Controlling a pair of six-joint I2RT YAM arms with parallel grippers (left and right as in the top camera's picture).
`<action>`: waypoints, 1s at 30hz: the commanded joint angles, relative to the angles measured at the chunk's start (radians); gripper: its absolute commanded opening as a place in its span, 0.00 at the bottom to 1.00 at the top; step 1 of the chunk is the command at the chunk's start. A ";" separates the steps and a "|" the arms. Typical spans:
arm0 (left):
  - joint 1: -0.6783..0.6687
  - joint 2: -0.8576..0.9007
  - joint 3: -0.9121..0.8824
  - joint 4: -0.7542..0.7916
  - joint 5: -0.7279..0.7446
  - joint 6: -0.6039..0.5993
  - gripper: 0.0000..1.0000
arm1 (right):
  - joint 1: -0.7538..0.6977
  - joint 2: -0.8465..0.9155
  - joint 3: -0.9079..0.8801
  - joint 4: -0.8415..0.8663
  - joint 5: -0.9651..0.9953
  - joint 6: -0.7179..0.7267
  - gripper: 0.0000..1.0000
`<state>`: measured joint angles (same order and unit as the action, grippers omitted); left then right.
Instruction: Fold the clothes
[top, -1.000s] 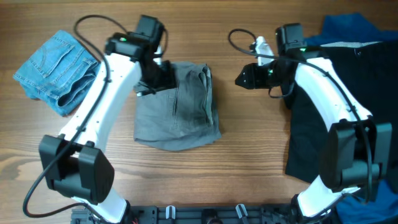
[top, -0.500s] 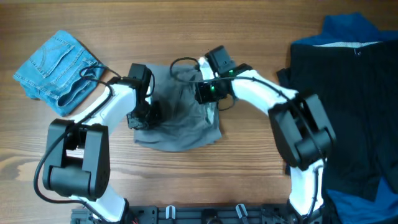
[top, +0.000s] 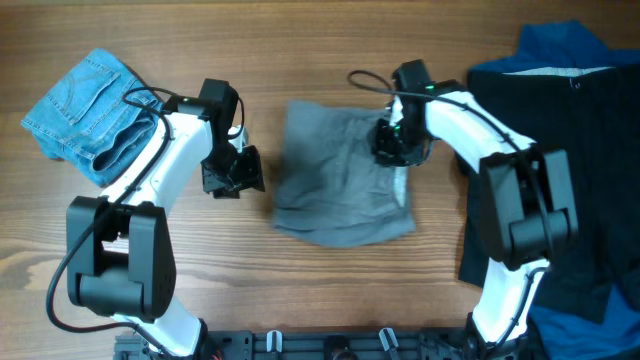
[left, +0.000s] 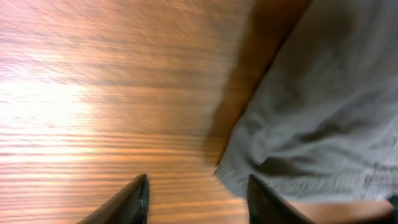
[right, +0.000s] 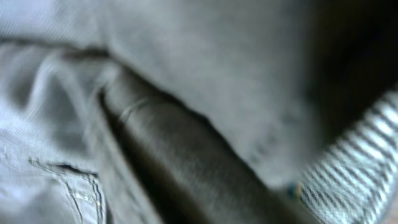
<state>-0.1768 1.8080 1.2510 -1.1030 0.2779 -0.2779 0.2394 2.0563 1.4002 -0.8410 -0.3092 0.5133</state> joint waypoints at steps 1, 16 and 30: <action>-0.035 -0.003 -0.048 0.051 0.161 0.005 0.29 | -0.024 -0.104 -0.018 0.000 0.064 -0.013 0.06; -0.158 0.096 -0.433 0.521 -0.008 -0.437 0.04 | -0.008 -0.323 -0.019 0.010 0.042 -0.256 0.10; 0.233 0.096 0.261 0.232 0.066 -0.040 0.12 | 0.044 -0.066 -0.019 0.111 -0.066 -0.386 0.14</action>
<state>0.0772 1.9026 1.3872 -0.7662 0.3702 -0.4641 0.2825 1.9217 1.3869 -0.6827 -0.2325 0.1558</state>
